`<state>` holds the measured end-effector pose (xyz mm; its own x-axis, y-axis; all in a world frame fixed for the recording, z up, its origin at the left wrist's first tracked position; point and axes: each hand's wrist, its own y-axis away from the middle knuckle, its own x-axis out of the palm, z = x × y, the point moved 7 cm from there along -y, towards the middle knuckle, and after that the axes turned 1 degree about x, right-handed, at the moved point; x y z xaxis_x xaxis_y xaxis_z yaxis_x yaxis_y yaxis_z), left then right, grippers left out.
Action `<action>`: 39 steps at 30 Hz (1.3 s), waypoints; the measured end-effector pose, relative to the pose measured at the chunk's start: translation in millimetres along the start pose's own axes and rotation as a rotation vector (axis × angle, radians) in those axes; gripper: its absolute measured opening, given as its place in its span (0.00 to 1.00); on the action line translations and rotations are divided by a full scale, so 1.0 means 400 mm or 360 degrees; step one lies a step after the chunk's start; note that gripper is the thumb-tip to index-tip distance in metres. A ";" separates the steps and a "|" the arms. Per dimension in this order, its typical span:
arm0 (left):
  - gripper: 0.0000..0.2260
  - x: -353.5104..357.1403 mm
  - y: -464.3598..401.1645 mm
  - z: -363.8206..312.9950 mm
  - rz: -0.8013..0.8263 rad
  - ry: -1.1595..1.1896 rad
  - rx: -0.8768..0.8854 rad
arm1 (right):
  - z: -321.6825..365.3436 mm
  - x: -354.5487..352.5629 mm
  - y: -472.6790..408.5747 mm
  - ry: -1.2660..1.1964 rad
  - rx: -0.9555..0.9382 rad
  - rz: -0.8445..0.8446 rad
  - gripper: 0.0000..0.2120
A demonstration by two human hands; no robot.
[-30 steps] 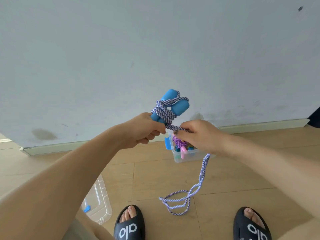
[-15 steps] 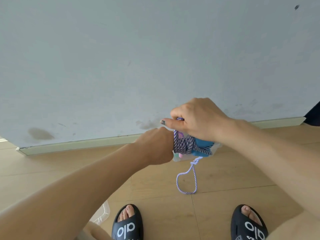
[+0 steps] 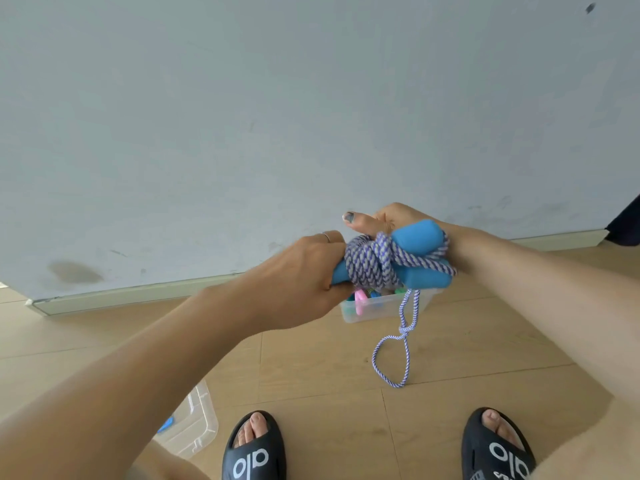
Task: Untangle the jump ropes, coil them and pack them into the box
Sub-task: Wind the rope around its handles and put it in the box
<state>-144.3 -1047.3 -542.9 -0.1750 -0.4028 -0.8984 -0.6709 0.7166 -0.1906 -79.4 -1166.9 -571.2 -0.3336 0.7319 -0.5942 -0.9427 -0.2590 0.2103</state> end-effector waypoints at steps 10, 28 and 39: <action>0.12 -0.047 -0.001 0.064 -0.0235 0.0029 -0.0401 | -0.113 0.087 0.039 -0.0403 0.0332 0.0385 0.16; 0.05 0.041 0.026 0.187 0.0303 -0.0616 -0.0821 | 0.091 0.022 0.160 0.1101 -0.0444 -0.0381 0.26; 0.06 0.085 0.011 0.056 0.0314 -0.0501 -0.0223 | 0.039 -0.079 0.053 0.0877 -0.0431 -0.0415 0.31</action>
<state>-136.8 -1045.2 -583.3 -0.0954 -0.0554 -0.9939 -0.7424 0.6691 0.0340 -88.7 -1185.6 -535.8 0.0221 0.3813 -0.9242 -0.9352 -0.3189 -0.1539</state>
